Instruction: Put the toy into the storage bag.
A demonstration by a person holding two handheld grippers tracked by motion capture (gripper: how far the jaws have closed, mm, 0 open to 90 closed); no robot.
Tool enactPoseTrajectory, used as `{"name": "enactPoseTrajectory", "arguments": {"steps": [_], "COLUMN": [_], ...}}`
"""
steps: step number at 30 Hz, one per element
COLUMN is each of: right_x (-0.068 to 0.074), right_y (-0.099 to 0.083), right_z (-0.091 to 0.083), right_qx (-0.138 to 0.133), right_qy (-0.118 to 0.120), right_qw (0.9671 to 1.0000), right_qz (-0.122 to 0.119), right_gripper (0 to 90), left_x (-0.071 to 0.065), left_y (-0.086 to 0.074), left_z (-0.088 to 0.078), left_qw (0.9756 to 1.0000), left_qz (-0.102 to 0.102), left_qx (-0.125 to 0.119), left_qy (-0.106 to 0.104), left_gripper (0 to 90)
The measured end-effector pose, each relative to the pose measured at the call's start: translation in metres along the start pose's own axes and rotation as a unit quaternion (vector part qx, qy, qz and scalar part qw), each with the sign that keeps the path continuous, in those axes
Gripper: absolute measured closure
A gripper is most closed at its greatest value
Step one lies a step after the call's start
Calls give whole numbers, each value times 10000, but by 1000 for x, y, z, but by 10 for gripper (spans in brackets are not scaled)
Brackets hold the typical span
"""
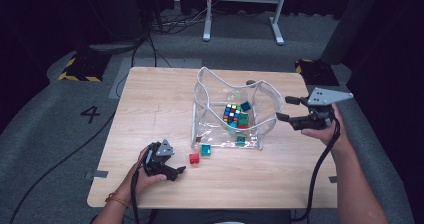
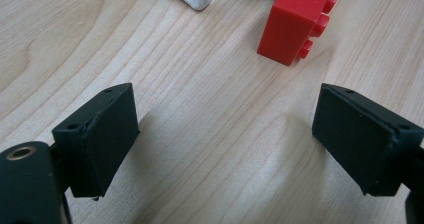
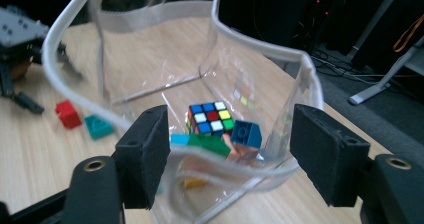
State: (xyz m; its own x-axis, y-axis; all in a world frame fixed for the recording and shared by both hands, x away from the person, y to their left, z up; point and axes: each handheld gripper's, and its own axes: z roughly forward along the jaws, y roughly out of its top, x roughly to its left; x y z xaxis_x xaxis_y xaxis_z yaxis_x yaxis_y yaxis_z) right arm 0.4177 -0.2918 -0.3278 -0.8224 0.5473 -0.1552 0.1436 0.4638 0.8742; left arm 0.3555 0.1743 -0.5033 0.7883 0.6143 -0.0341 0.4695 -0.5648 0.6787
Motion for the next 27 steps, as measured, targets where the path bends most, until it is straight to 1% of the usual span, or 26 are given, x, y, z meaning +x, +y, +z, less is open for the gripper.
{"name": "enactPoseTrajectory", "arguments": {"steps": [2,3,5,6,7,8,9,11,13,14,16,17,18,19,22,24,25,26,27], "right_x": [10,14,23,27,30,35,38,47,57,65,78,82,91,95,114,124,127,130,132], "right_y": [-9,-14,-24,-29,-34,-39,-43,-50,-54,-58,-64,-66,-68,-69,-77,-85,-87,-90,-92], "right_z": [-4,-5,-6,-5,-5,-4,-2,3,8,13,24,28,35,39,58,74,80,86,93], "right_qx": [64,62,60,39,13,4,-13,-95,-50,11,88,125,267,325,381,510,566,690,717], "right_qy": [67,65,64,104,143,199,274,516,571,630,785,810,799,797,970,1043,1043,1035,1062], "right_qw": [9999,9999,9999,9999,9999,9998,9996,9985,9983,9979,9969,9966,9964,9962,9945,9932,9928,9922,9917], "right_qz": [-84,-96,-73,-29,-61,24,57,174,109,118,44,2,-94,-164,-115,-120,-141,-115,-80], "right_gripper": [323,321,321,321,322,324,324,324,322,319,317,316,313,313,318,326,327,331,335], "left_x": [0,0,0,0,0,0,0,0,0,0,0,0,0,0,0,0,0,0,0], "left_y": [0,0,0,0,0,0,0,0,0,0,0,0,0,0,0,0,0,0,0], "left_z": [0,0,0,0,0,0,0,0,0,0,0,0,0,0,0,0,0,0,0], "left_qw": [10000,10000,10000,10000,10000,10000,10000,10000,10000,10000,10000,10000,10000,10000,10000,10000,10000,10000,10000], "left_qz": [-7,1,2,-3,-7,-6,-7,-7,-5,22,20,21,20,20,23,19,17,17,20], "left_qx": [7,-1,0,5,8,8,8,9,8,11,9,9,9,9,9,8,12,12,9], "left_qy": [0,4,0,1,-1,-1,0,0,2,11,16,18,17,15,17,17,14,15,17], "left_gripper": [113,113,113,113,113,113,113,113,113,113,113,114,113,113,113,113,113,113,113]}}
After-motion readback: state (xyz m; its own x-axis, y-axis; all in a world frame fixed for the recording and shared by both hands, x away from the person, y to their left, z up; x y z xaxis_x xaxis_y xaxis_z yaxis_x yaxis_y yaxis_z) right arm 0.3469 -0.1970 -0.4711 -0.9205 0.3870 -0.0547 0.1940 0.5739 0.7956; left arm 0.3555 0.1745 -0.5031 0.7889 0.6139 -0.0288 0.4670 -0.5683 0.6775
